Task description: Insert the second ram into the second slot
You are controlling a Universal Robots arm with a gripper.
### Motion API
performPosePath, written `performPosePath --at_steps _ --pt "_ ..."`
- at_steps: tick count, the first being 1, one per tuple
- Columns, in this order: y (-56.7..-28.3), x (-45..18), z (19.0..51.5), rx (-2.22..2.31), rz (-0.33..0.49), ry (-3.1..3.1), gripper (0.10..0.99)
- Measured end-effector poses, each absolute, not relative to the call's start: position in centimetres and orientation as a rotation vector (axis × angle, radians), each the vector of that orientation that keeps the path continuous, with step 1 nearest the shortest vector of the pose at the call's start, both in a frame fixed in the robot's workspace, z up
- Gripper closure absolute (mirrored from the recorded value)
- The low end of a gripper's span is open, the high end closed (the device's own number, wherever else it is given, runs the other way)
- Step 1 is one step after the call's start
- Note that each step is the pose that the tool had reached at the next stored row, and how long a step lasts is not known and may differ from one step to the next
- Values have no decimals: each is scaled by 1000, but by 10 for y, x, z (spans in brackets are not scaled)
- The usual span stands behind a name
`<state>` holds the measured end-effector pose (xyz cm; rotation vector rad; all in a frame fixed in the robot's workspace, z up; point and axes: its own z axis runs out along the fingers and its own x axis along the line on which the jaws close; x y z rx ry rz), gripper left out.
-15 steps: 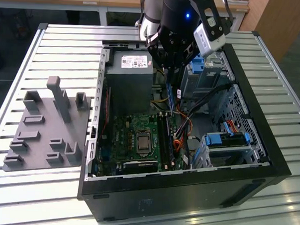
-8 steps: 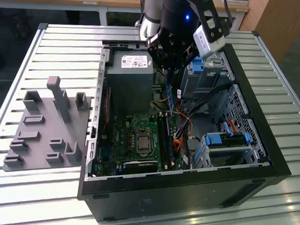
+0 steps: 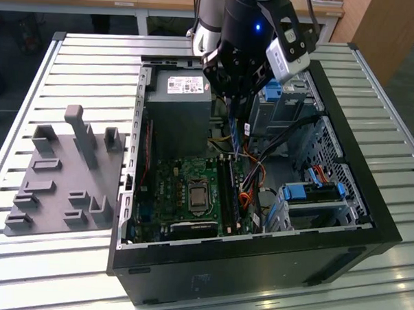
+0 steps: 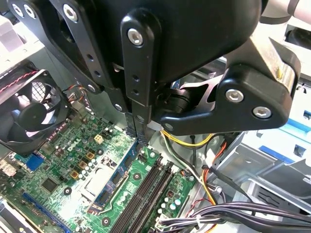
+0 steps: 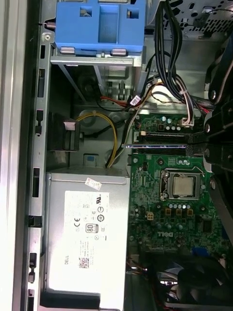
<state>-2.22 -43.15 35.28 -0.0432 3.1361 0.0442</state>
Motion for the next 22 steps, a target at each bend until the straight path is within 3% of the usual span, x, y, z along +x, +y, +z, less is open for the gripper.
performPosePath --at_steps 22 --pt "-432 -22 343 -43 43 3136 973"
